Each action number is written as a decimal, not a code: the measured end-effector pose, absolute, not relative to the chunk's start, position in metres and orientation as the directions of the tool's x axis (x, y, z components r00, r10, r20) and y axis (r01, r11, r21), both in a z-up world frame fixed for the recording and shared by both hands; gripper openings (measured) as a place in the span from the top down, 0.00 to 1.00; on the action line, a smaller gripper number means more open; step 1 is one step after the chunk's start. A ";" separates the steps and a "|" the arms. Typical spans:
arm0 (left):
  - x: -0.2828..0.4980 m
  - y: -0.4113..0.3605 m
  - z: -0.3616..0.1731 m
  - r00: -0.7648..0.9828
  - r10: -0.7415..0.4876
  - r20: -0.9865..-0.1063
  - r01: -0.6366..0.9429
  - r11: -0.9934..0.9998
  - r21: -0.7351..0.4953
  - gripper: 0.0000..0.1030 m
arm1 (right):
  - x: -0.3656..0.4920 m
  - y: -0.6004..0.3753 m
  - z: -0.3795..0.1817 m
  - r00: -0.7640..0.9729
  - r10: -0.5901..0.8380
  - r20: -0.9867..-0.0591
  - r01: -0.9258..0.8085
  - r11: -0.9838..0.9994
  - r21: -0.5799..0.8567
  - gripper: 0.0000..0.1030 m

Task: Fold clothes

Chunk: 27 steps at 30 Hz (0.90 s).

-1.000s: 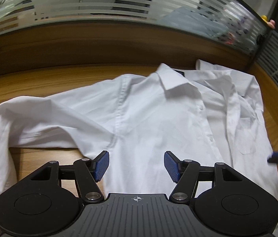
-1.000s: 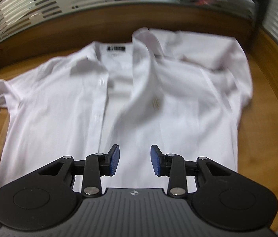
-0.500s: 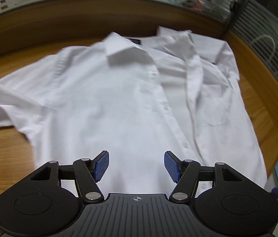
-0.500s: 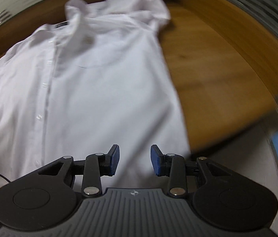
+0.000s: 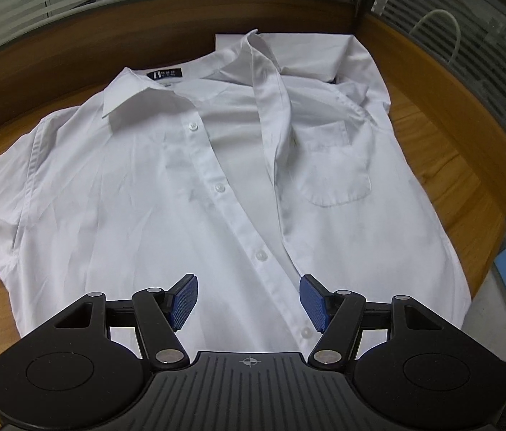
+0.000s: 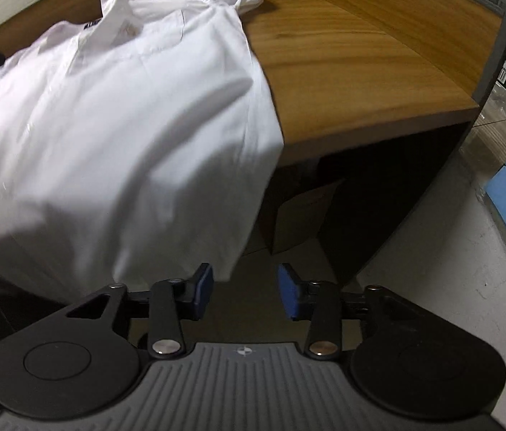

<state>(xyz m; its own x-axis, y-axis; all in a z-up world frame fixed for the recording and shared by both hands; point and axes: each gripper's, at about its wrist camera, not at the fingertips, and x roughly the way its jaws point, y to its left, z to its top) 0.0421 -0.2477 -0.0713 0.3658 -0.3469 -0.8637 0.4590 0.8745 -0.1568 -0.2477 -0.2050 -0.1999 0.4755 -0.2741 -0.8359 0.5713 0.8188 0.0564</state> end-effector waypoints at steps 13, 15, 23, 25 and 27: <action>0.034 -0.285 -0.072 0.299 -0.283 -0.911 0.521 0.849 -0.092 0.36 | -0.223 -0.135 -0.269 0.543 -0.480 -0.689 0.552 0.822 -0.138 0.21; 0.037 -0.293 -0.074 0.290 -0.272 -0.918 0.543 0.836 -0.076 0.36 | -0.213 -0.129 -0.280 0.514 -0.521 -0.682 0.552 0.809 -0.202 0.21; 0.047 -0.307 -0.091 0.292 -0.209 -0.933 0.589 0.808 0.003 0.36 | -0.177 -0.137 -0.317 0.436 -0.625 -0.648 0.590 0.742 -0.319 0.20; 0.049 -0.306 -0.096 0.289 -0.191 -0.938 0.591 0.807 0.017 0.36 | -0.172 -0.140 -0.321 0.424 -0.666 -0.614 0.596 0.716 -0.365 0.20; 0.050 -0.306 -0.101 0.282 -0.181 -0.942 0.593 0.805 0.023 0.36 | -0.174 -0.142 -0.319 0.415 -0.712 -0.566 0.615 0.678 -0.403 0.20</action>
